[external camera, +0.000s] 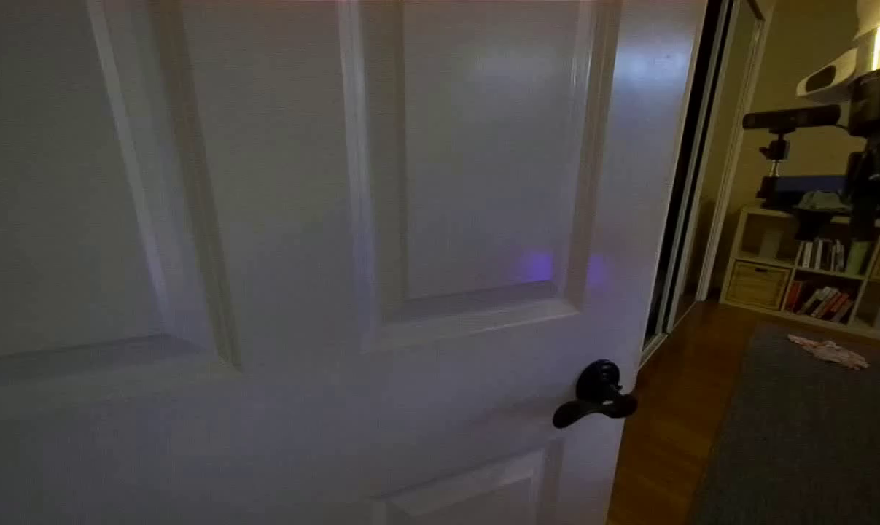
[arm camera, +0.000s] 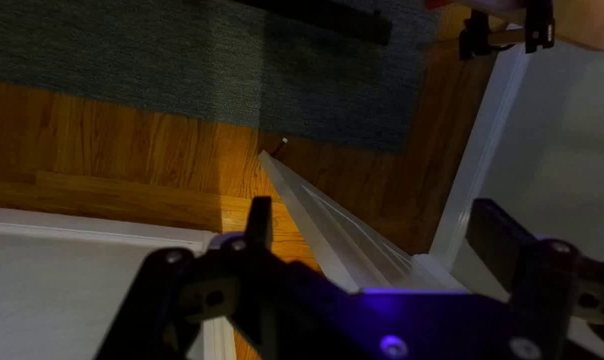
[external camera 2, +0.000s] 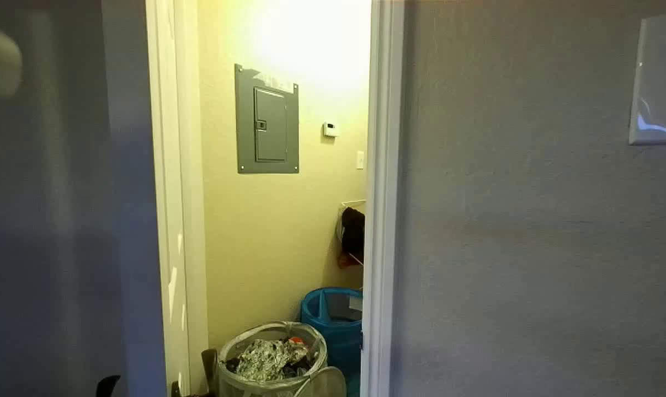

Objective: Close the door

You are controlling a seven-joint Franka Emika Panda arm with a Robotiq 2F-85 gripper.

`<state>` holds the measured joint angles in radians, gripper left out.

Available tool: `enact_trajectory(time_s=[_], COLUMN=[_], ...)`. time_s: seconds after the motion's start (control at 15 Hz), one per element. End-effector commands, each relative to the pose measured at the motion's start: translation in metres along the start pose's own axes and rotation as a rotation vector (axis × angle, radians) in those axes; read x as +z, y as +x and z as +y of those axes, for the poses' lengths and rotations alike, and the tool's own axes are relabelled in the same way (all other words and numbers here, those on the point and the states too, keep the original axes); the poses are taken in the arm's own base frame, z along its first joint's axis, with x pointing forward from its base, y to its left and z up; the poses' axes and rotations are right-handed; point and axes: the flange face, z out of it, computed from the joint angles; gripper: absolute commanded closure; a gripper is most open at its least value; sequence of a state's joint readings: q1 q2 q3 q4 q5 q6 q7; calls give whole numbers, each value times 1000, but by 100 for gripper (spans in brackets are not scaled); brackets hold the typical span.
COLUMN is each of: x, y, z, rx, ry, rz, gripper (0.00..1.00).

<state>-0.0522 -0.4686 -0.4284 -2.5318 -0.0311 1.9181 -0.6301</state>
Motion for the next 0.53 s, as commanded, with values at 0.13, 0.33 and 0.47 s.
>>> enact_trajectory(time_s=[0.13,0.33,0.47], x=[-1,-1,0], y=[0,0,5], z=[0,0,-5], rx=[0,0,32], ry=[1,1,-20], rz=[-1,-1,10], gripper=[0,0,0])
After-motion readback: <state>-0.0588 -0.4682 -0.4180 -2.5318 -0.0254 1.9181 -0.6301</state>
